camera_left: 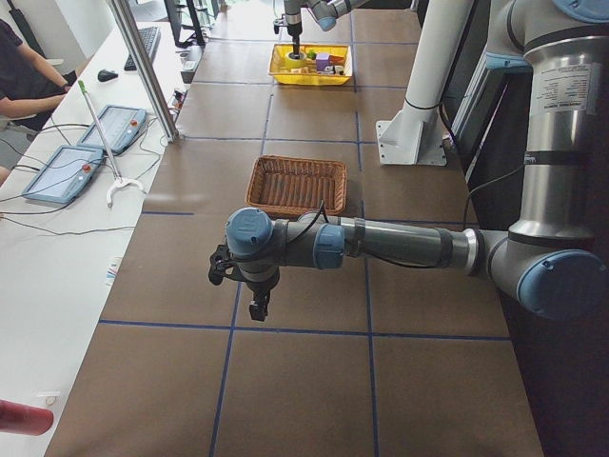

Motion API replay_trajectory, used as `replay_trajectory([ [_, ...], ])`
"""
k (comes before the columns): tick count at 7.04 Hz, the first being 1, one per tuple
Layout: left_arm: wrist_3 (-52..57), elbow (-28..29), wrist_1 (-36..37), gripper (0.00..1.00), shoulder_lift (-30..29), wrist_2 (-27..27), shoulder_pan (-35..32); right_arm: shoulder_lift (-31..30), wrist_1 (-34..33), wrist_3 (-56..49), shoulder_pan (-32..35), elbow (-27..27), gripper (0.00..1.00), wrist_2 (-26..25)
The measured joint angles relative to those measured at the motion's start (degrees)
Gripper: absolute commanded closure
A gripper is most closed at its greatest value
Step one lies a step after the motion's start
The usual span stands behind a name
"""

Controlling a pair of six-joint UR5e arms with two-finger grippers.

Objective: Move tape to another basket

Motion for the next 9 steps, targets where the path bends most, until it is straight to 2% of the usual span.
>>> replay_trajectory([
  [1,0.0,0.0,0.0,0.0,-0.1,0.1,0.0,0.2,0.0,0.0,0.0,0.0,0.8,-0.1],
  [3,-0.2,-0.1,0.0,0.0,-0.3,0.1,0.0,0.5,-0.1,0.1,0.1,0.0,0.98,-0.9],
  [7,-0.5,-0.5,0.0,0.0,-0.4,0.2,0.0,0.4,-0.2,-0.1,5.0,1.4,1.0,-0.6],
  [9,-0.5,-0.8,0.0,0.0,-0.4,0.3,0.0,0.5,-0.2,-0.1,9.2,3.5,1.0,4.5],
])
